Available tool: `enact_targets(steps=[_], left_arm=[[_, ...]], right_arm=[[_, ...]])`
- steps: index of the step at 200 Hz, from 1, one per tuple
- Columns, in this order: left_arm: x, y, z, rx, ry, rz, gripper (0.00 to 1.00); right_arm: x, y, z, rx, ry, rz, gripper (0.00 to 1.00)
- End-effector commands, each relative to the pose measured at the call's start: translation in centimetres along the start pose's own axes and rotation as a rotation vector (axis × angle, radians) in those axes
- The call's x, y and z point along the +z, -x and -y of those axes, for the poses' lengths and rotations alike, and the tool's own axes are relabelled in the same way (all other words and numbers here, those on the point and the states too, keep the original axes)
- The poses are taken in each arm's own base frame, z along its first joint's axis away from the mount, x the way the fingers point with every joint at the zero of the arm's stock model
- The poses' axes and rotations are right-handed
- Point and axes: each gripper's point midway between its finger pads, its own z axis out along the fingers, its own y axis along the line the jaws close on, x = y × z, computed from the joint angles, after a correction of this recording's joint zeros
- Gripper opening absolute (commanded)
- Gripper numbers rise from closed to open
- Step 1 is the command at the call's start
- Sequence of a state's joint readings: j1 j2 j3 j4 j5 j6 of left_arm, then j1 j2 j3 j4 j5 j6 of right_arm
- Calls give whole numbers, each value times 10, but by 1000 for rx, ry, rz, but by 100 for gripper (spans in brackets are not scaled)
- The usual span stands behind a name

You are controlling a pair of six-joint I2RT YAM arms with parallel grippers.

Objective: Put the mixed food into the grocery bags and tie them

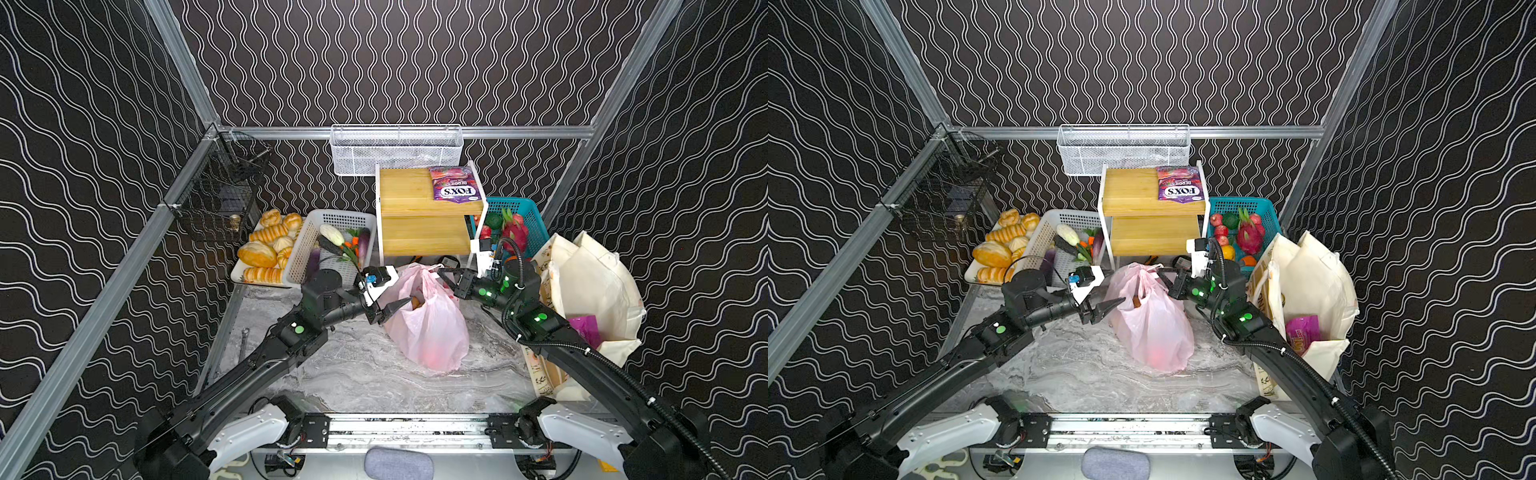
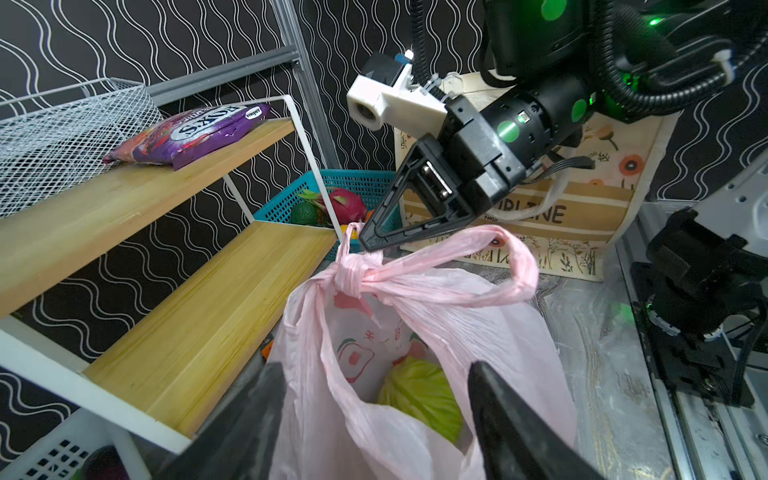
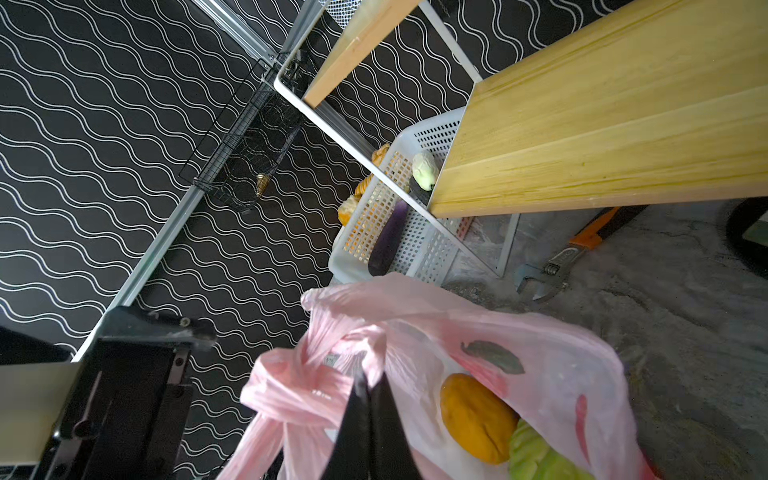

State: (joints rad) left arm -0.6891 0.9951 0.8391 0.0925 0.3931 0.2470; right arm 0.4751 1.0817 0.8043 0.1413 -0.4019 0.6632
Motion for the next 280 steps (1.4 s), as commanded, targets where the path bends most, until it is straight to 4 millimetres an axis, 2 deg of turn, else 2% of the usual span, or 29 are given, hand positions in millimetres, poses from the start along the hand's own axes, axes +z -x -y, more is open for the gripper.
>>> enact_targets(steps=[1, 55, 97, 127, 144, 200, 229, 250, 280], left_arm=[[-3, -3, 8, 13, -9, -42, 73], [2, 9, 34, 39, -82, -85, 71], [6, 8, 52, 216, -41, -141, 72], [12, 7, 72, 332, -79, -160, 76], [19, 5, 66, 370, -29, -189, 76], [45, 17, 51, 424, 89, -194, 74], [49, 14, 42, 467, 147, -218, 63], [42, 16, 32, 481, 219, -196, 36], [41, 10, 35, 479, 195, -232, 16]], right_arm=[[2, 4, -3, 19, 19, 15, 0], [1, -1, 4, 67, -5, 8, 0], [0, -2, 4, 79, -4, 14, 0], [0, -4, 5, 83, -1, 4, 0], [1, -4, 3, 75, 6, -1, 0], [0, -3, 2, 65, 7, 4, 0], [-1, -2, 1, 54, 7, 2, 0], [-2, -4, 2, 48, 4, 3, 0], [-1, -3, -1, 38, 16, -1, 0]])
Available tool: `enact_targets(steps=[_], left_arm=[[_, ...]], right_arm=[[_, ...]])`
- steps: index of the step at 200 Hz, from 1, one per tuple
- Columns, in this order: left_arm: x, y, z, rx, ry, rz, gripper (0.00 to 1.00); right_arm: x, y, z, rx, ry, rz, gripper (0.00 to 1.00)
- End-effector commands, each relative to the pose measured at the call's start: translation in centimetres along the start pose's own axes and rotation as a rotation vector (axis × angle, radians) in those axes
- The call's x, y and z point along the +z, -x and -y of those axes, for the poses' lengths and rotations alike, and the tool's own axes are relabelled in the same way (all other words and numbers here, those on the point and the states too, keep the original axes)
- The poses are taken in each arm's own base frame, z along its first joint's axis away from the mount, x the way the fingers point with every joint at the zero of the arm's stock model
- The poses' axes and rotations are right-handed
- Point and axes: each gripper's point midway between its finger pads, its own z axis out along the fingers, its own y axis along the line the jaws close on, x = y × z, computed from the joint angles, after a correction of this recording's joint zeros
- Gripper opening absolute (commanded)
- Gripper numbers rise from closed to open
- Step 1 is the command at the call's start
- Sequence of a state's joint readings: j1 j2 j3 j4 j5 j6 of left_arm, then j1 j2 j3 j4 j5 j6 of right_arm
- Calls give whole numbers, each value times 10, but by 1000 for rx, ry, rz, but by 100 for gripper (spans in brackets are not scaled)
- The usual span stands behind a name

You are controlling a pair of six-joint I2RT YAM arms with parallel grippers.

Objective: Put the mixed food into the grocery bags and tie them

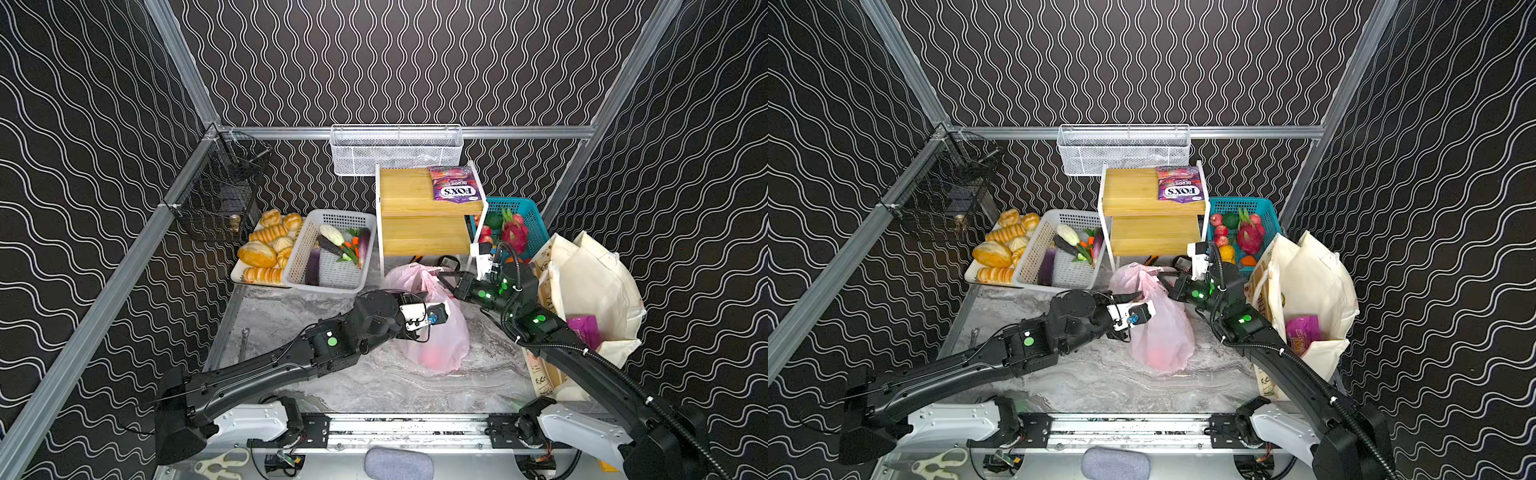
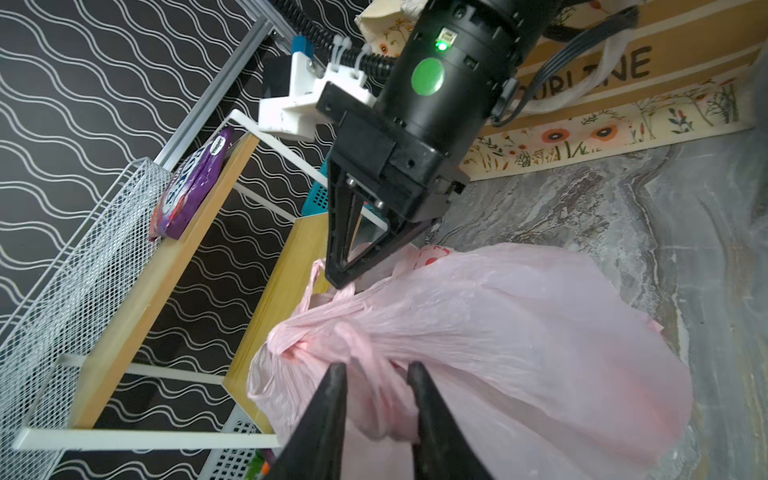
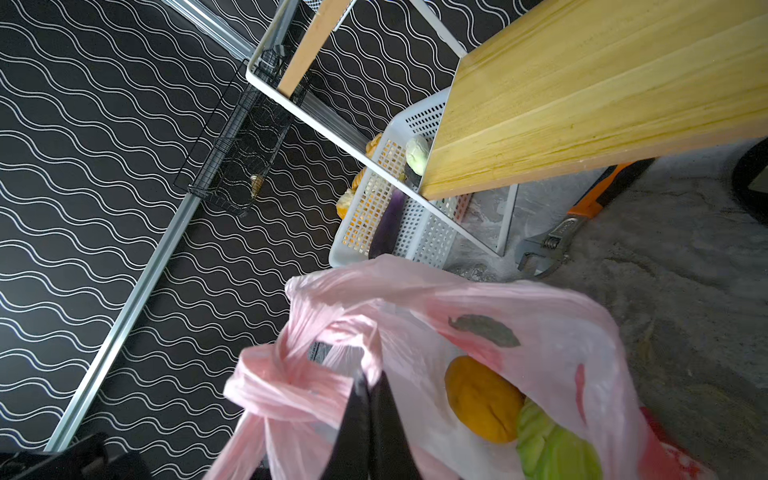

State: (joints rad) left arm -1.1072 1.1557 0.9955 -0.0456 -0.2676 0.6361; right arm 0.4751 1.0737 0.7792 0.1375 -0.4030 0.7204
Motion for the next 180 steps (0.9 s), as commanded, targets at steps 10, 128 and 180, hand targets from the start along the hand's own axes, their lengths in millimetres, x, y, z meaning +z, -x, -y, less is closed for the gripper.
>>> enact_targets(steps=[10, 128, 180], left_arm=[[0, 6, -8, -1, 22, 2, 12], [-20, -92, -27, -459, 159, -359, 0], [-55, -189, -8, -893, 214, -552, 0]], right_arm=[[-1, 6, -9, -30, 29, 15, 0], [-25, 41, 25, -117, -291, 143, 0], [-54, 45, 94, 84, -525, 207, 0]])
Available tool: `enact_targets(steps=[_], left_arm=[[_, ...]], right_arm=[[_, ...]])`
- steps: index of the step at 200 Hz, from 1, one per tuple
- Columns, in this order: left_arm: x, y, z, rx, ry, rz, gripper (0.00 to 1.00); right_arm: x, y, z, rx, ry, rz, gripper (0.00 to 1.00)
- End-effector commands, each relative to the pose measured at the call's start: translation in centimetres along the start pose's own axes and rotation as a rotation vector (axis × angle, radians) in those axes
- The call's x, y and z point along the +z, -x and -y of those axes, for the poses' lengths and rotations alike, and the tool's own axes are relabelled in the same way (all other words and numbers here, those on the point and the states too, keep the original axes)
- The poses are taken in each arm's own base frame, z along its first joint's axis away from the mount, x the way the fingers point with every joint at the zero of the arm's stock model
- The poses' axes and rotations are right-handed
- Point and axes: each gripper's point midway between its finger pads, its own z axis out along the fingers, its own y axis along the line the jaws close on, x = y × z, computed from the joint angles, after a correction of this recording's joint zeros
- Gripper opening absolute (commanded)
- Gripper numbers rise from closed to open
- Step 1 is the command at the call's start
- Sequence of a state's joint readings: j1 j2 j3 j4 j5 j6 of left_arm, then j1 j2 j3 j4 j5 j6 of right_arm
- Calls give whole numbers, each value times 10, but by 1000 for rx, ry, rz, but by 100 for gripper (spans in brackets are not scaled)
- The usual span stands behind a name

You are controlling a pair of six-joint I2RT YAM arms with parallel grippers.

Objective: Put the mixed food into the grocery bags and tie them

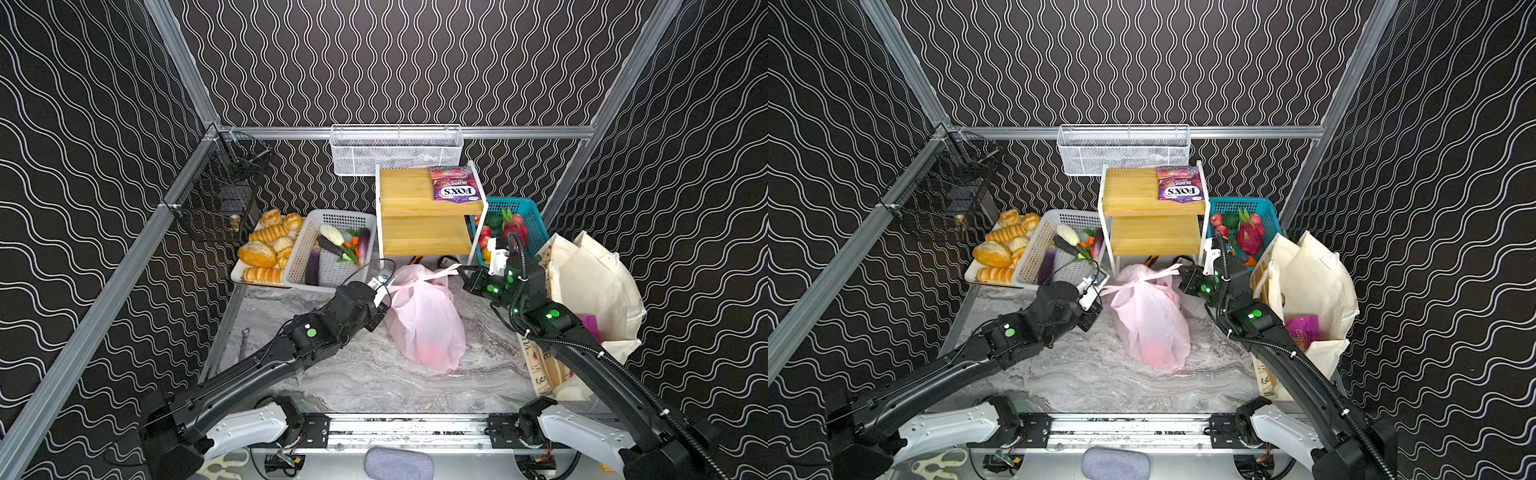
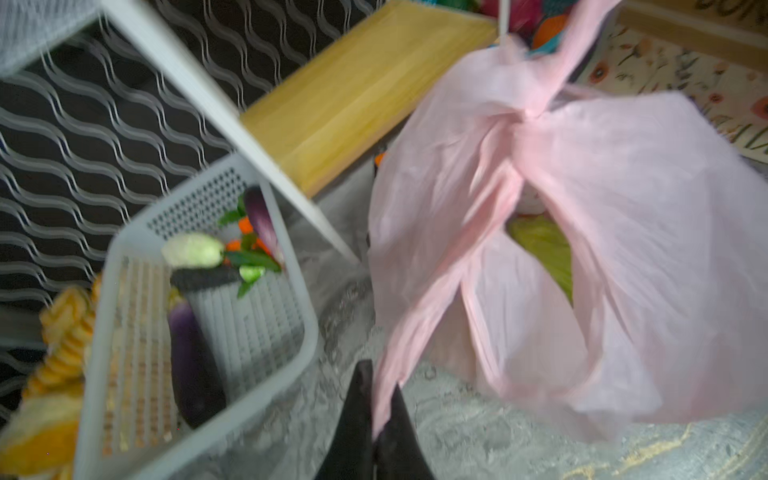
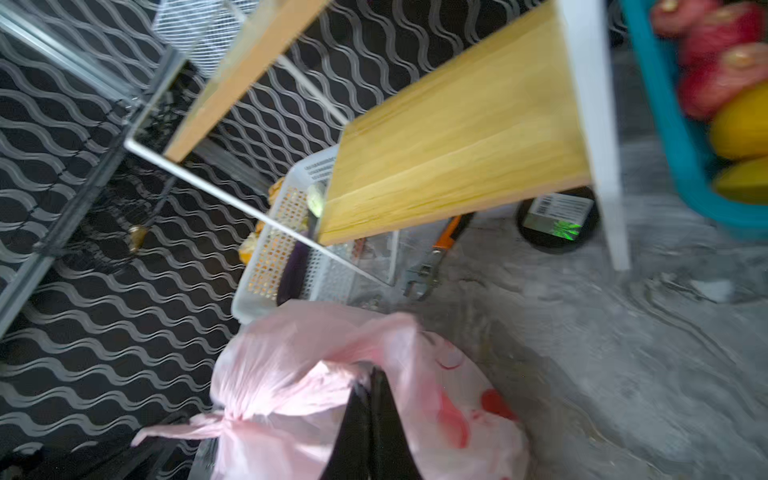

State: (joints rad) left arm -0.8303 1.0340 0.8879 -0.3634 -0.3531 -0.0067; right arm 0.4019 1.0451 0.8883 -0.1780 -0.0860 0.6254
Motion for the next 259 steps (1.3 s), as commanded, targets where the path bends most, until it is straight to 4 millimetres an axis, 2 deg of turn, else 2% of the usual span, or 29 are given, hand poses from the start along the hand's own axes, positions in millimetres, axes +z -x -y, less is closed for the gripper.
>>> enact_targets(steps=[1, 13, 42, 52, 64, 88, 106, 147, 171, 179, 214, 259], left_arm=[[2, -50, -10, -233, 3, -151, 0], [2, -54, -6, -269, -33, -163, 0], [3, -35, 9, -288, -133, -120, 0], [6, -31, 12, -284, -149, -122, 0], [8, -27, 15, -279, -164, -125, 0], [12, -25, 18, -285, -174, -143, 0], [12, -26, 20, -297, -182, -147, 0], [7, -19, 20, -315, -196, -109, 0], [0, -1, 24, -330, -240, -88, 0], [-2, 5, 28, -324, -270, -89, 5], [6, 10, 39, -343, -325, -135, 12], [15, 18, 41, -393, -333, -131, 12]], right_arm=[[-3, 6, 39, 109, -135, 45, 0], [-2, 8, 35, 131, -94, 32, 0], [-3, 5, -17, 38, 170, -48, 0], [-4, 1, -28, 38, 238, -77, 0], [-6, -4, -34, 67, 284, -102, 10], [-7, -10, -34, 160, 321, -103, 35], [-10, -13, -35, 208, 362, -86, 45], [-3, -21, -27, 227, 358, -100, 48], [3, -18, -28, 221, 340, -117, 47], [5, -19, -29, 207, 336, -128, 47], [7, -25, -25, 210, 315, -159, 51], [7, -35, -8, 178, 240, -162, 54]])
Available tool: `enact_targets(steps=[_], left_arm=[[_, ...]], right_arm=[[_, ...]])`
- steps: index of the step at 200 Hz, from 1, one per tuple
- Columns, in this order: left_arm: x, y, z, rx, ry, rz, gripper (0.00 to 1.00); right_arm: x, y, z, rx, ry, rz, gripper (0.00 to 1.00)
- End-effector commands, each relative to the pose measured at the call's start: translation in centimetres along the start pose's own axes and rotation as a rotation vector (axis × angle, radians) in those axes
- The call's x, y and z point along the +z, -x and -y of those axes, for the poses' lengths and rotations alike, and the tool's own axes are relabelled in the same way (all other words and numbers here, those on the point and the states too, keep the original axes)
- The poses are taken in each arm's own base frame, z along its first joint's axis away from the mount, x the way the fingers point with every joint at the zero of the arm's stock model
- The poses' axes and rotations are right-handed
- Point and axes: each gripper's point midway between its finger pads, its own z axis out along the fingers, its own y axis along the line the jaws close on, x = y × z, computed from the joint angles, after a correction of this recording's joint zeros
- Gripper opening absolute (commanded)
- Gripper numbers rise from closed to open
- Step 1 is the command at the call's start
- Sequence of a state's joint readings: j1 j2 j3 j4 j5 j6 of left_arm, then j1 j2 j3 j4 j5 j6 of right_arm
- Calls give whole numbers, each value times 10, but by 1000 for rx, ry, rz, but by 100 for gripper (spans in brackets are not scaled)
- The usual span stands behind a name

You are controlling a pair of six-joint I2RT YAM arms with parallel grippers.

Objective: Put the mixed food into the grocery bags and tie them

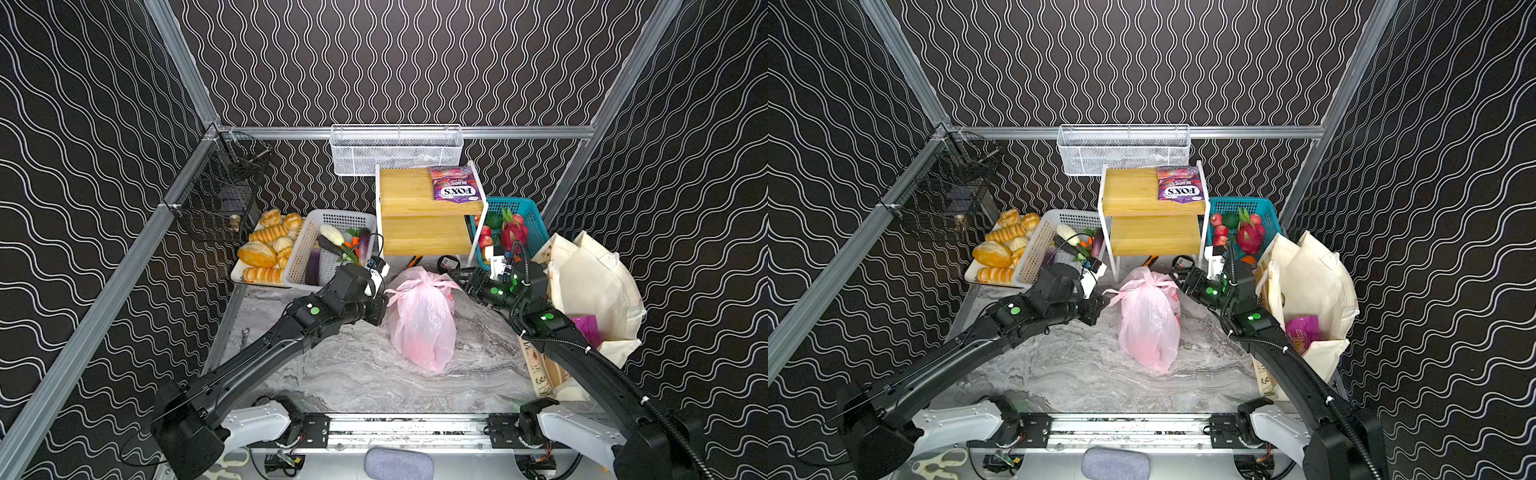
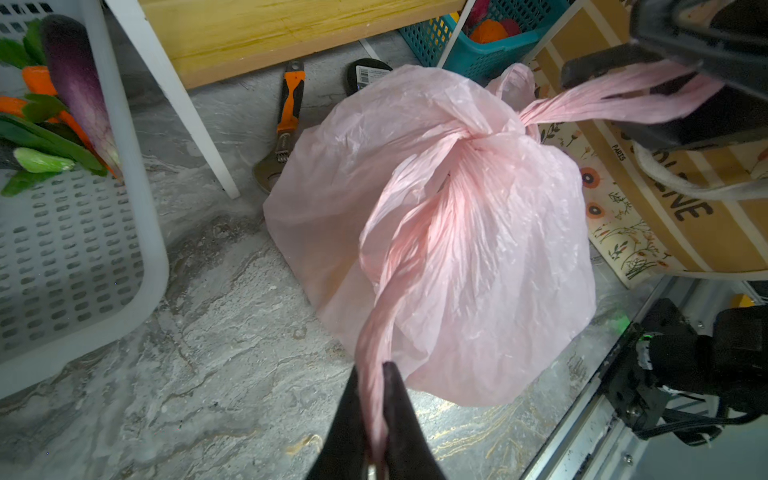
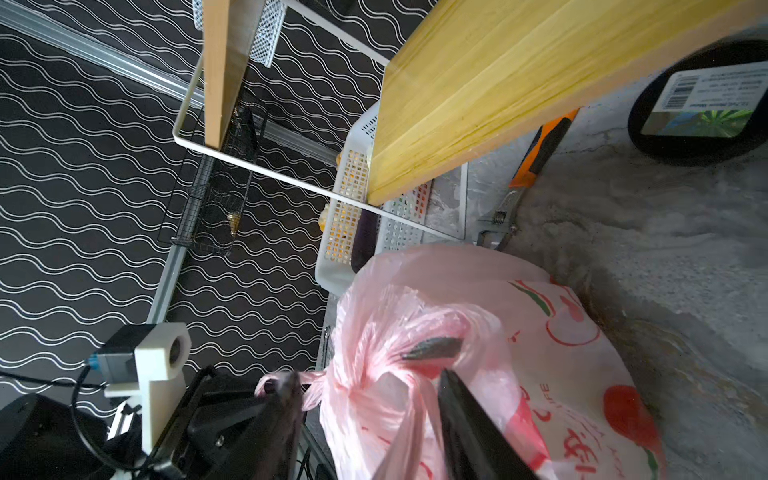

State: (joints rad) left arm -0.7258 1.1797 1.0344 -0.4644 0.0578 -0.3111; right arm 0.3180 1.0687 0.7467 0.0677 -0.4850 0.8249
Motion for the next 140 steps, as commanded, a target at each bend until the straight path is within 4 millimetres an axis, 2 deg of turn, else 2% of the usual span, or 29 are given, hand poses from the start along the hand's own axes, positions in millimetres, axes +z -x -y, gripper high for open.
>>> enact_targets(steps=[1, 50, 65, 121, 140], left_arm=[[0, 7, 5, -41, -28, 22, 12], [0, 12, 11, -51, -83, 62, 11], [0, 14, 16, -48, -111, 76, 0], [-1, 17, 17, -97, -137, 63, 0], [-1, 16, 17, -98, -143, 55, 0]], right_arm=[[-3, -2, 10, -22, -49, 9, 54], [-8, -9, 15, -61, -99, -35, 55], [-11, -11, 19, -68, -127, -41, 55], [-19, -17, 31, -126, -200, -66, 55], [-24, -19, 37, -149, -241, -72, 51]])
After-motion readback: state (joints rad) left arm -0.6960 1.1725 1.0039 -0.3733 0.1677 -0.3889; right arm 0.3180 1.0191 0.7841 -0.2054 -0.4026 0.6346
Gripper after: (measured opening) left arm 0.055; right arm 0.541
